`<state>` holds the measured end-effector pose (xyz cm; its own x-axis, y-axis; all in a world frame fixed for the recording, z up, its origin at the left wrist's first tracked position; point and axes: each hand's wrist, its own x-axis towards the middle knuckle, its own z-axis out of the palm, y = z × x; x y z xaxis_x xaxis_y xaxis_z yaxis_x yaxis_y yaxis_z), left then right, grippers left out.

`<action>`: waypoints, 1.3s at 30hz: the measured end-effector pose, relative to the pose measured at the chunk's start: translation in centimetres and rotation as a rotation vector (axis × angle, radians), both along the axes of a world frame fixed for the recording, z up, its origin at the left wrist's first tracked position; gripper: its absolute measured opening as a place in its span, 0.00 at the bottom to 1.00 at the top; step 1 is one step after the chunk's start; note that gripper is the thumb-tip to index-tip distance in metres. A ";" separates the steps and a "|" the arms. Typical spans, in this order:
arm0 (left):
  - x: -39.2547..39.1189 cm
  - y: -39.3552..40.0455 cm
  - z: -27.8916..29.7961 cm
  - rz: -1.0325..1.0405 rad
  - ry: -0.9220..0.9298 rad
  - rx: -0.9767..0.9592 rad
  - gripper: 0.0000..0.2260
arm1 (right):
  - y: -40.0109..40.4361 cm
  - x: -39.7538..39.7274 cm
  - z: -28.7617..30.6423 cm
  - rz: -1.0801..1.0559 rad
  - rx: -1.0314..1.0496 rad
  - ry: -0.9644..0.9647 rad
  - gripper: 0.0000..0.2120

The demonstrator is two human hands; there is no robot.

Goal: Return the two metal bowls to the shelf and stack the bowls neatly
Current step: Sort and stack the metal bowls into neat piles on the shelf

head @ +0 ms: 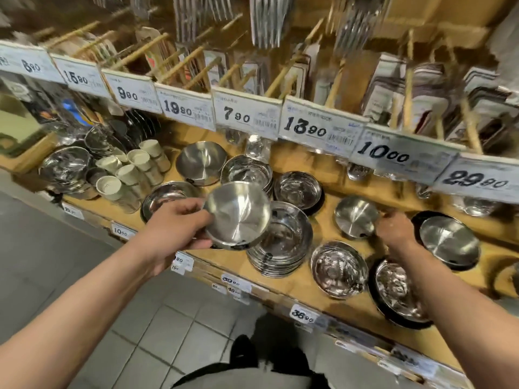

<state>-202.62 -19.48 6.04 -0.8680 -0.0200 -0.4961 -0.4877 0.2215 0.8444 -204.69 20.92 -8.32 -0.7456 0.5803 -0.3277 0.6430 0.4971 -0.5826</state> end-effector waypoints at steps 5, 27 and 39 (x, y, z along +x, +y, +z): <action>1.2 3.0 0.2 0.051 -0.033 -0.021 0.06 | 0.6 -0.7 -1.3 0.003 0.033 -0.153 0.23; 4.2 16.3 -1.2 -0.383 -0.098 0.168 0.05 | 5.0 22.0 12.6 -0.513 -0.734 0.207 0.14; 7.4 27.7 -0.5 -0.537 -0.034 0.133 0.09 | 14.2 28.1 9.5 -0.656 -0.558 0.154 0.04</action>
